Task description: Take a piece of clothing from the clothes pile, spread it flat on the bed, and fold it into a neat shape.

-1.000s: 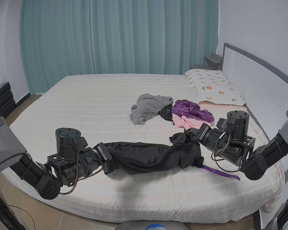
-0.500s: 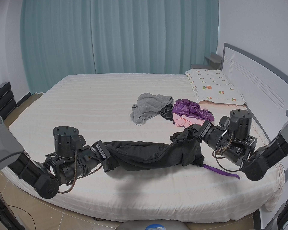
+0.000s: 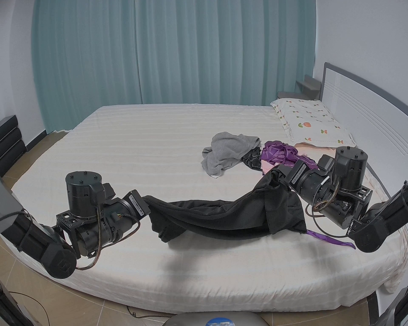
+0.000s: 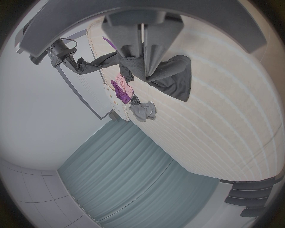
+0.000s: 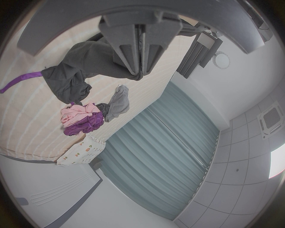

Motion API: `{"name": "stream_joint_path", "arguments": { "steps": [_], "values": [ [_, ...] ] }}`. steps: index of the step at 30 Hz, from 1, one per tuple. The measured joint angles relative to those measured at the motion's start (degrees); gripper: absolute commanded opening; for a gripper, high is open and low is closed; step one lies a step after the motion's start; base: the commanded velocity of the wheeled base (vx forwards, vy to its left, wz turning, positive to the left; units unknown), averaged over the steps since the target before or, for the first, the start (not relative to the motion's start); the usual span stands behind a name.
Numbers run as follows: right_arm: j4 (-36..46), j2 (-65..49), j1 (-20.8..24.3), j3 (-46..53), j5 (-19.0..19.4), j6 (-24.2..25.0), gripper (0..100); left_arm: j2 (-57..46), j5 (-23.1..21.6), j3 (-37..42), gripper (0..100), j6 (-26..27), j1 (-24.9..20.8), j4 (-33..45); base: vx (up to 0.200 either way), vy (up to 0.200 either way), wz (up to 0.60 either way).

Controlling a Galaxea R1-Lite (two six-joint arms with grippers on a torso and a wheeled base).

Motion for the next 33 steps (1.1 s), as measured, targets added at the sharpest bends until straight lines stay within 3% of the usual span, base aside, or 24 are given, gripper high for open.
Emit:
{"name": "stream_joint_path", "arguments": {
  "steps": [33],
  "values": [
    [-4.2,-3.5,0.6,0.0,0.2,-3.0,0,-3.8,0.0,0.0,0,0.3,2.2,-0.8,0.0,0.2,0.0]
  ]
}}
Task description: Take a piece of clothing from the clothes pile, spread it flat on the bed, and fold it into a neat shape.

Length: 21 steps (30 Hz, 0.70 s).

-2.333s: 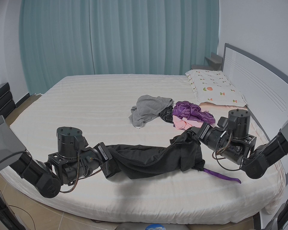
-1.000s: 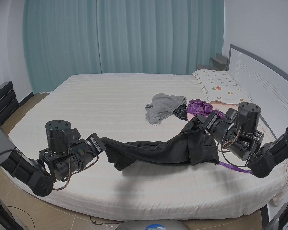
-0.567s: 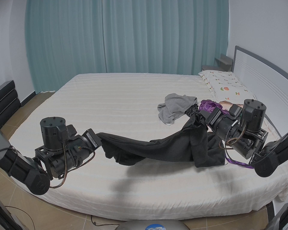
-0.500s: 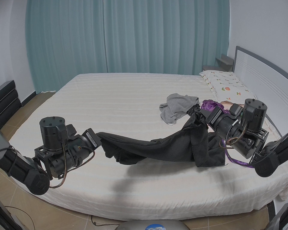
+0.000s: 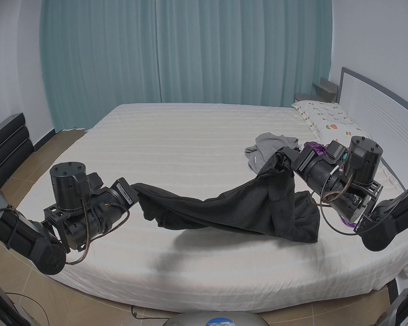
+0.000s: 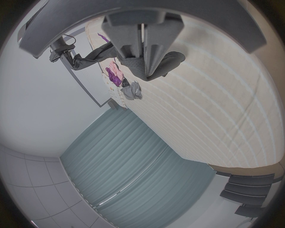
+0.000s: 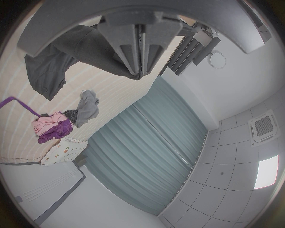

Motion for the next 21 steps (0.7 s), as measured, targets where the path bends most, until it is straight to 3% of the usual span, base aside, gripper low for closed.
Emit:
{"name": "stream_joint_path", "arguments": {
  "steps": [16,21],
  "values": [
    [-0.9,0.3,-0.1,0.8,0.5,0.5,0,-0.4,0.1,0.0,0,0.0,0.3,0.0,0.0,0.2,0.0],
    [-0.8,-0.5,-0.1,1.4,0.6,0.3,0,-0.5,0.5,0.8,0,0.1,0.3,0.0,0.0,0.0,0.0]
  ]
}}
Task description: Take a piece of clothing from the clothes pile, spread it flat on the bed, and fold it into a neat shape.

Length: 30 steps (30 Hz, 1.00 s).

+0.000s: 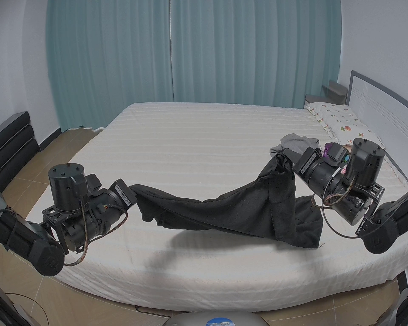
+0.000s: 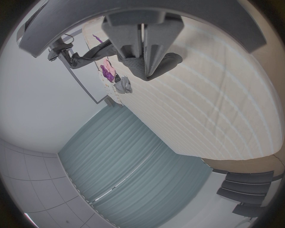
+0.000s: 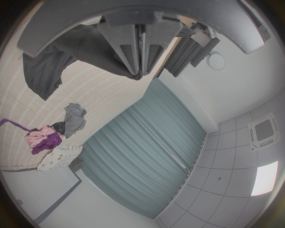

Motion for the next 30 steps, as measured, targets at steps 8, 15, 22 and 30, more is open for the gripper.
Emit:
{"name": "stream_joint_path", "arguments": {
  "steps": [8,15,22,30],
  "values": [
    [0.0,-2.7,-0.1,4.2,0.1,-0.1,0,-1.5,-0.3,2.9,0,0.4,0.1,0.0,-0.025,0.0,0.0],
    [0.0,-6.7,0.0,9.4,0.0,0.0,0,-4.7,-0.4,6.3,0,1.2,-0.4,0.3,-0.2,0.0,0.0],
    [0.4,-13.0,1.6,13.8,-0.6,-1.2,0,-10.7,0.0,10.2,0,4.6,-0.7,0.7,-0.2,0.0,0.0],
    [1.6,-21.7,2.1,14.3,-0.6,-3.2,0,-19.8,0.5,11.8,0,7.7,-0.8,3.1,0.0,0.0,0.0]
  ]
}}
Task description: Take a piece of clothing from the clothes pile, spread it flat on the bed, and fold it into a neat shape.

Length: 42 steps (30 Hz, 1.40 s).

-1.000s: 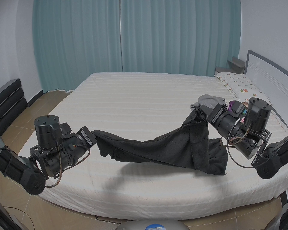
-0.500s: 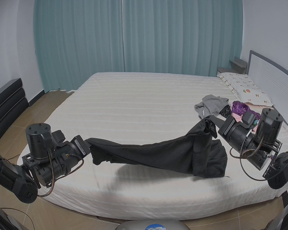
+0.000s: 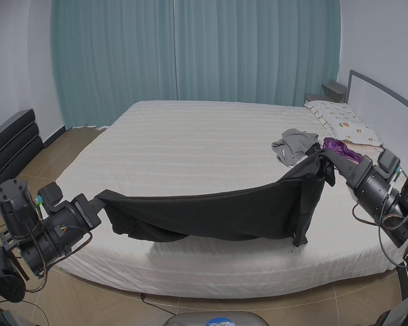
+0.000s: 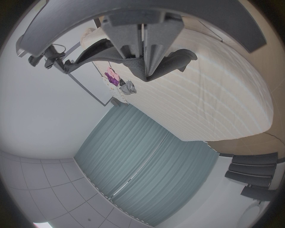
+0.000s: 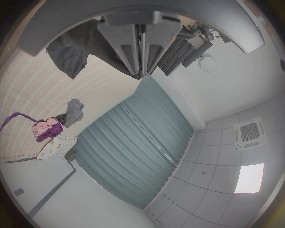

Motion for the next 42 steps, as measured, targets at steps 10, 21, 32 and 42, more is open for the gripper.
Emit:
{"name": "stream_joint_path", "arguments": {
  "steps": [10,21,32,42],
  "values": [
    [3.2,-6.5,-2.8,-10.9,0.4,-1.1,0,-6.2,0.1,-8.9,0,2.2,1.4,12.1,0.0,0.0,0.0],
    [3.6,5.7,-10.7,-28.6,0.1,-1.0,0,6.0,0.1,-25.7,0,2.0,5.8,13.5,0.0,0.0,0.0],
    [3.2,23.3,-13.6,-41.8,-0.7,-2.5,0,23.5,0.1,-39.6,0,-0.8,7.3,13.4,0.073,0.0,0.0],
    [2.5,31.9,-14.4,-46.2,-0.9,-3.3,0,35.2,0.2,-48.8,0,-1.5,8.8,13.3,0.2,0.0,0.0]
  ]
}}
